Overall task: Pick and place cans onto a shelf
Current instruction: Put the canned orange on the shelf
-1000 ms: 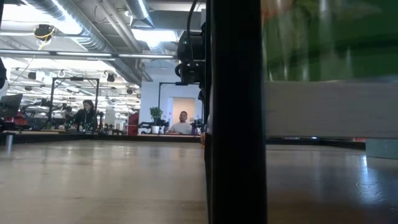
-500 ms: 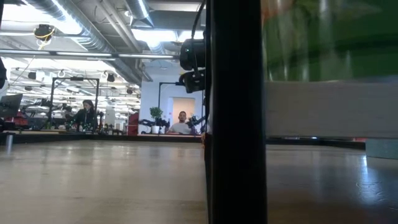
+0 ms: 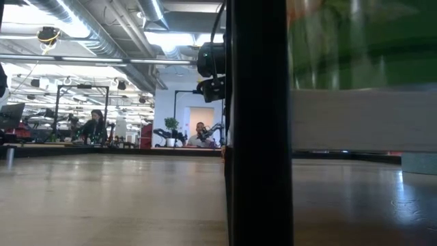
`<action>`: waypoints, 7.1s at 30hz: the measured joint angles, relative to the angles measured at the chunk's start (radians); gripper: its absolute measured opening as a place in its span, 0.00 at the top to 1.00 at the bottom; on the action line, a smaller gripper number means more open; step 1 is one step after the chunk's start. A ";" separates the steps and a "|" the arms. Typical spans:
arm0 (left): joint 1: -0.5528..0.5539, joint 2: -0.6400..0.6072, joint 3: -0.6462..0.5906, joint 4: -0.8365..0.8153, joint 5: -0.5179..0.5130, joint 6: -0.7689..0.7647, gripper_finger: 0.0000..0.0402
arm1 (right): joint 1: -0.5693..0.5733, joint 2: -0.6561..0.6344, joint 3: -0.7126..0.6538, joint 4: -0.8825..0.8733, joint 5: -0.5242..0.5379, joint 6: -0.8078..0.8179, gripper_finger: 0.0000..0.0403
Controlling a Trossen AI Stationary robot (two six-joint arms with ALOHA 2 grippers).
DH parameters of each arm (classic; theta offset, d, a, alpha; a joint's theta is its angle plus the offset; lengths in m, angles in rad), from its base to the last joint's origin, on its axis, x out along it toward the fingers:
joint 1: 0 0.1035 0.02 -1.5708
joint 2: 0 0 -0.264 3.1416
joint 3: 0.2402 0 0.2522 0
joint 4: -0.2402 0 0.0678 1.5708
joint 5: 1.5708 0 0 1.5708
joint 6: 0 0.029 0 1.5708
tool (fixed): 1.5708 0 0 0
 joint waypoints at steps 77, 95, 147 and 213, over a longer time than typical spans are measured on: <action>0.000 0.000 0.000 0.000 0.000 -0.002 0.91 | -0.046 0.028 -0.007 0.042 -0.024 -0.051 0.97; 0.000 0.000 0.000 0.000 0.000 0.000 0.91 | 0.002 0.012 0.208 -0.264 0.114 0.003 1.00; -0.133 0.000 0.000 0.003 0.000 0.187 0.91 | 0.643 -0.670 -0.002 -0.568 0.206 1.431 1.00; -0.170 0.003 0.000 0.240 0.411 0.391 0.91 | 1.247 -0.582 -0.621 0.158 -0.028 2.179 0.87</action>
